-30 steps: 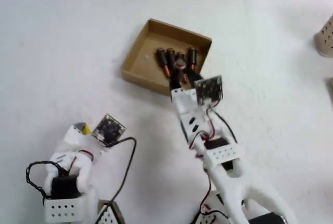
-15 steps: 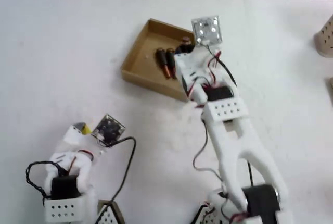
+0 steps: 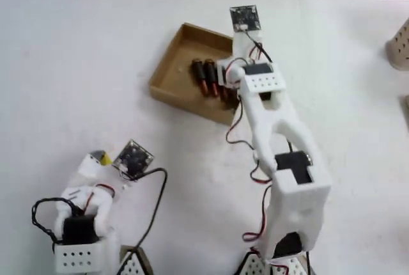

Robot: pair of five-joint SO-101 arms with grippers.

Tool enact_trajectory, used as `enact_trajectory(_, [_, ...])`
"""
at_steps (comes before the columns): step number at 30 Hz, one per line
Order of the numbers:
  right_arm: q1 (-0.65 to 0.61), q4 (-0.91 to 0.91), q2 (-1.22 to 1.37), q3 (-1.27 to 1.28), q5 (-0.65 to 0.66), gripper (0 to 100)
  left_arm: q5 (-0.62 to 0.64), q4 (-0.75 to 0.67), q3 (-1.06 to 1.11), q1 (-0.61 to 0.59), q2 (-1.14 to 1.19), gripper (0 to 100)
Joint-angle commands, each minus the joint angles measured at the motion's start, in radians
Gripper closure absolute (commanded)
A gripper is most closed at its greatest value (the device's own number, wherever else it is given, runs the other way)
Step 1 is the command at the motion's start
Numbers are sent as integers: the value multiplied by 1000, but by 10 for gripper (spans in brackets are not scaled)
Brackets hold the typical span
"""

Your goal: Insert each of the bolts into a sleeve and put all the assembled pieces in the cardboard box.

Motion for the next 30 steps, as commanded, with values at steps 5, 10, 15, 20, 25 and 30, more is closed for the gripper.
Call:
enact_trajectory(5, [8, 122, 94, -233, 6, 827, -12, 5, 0, -7, -1, 977])
enact_trajectory(10, [4, 170, 39, -238, 6, 947, -14, 6, 0, -7, -1, 977])
enact_trajectory(15, [1, 314, -53, -236, 6, 981, -14, 6, 0, -7, -1, 977])
enact_trajectory(20, [-1, 506, -130, -236, 6, 982, -14, 6, 0, -7, -1, 977])
enact_trajectory(25, [-1, 671, -214, -210, 6, 982, -14, 6, 0, -7, -1, 977])
enact_trajectory(30, [-1, 665, -386, -3, 8, 982, -14, 6, 0, -7, -1, 977])
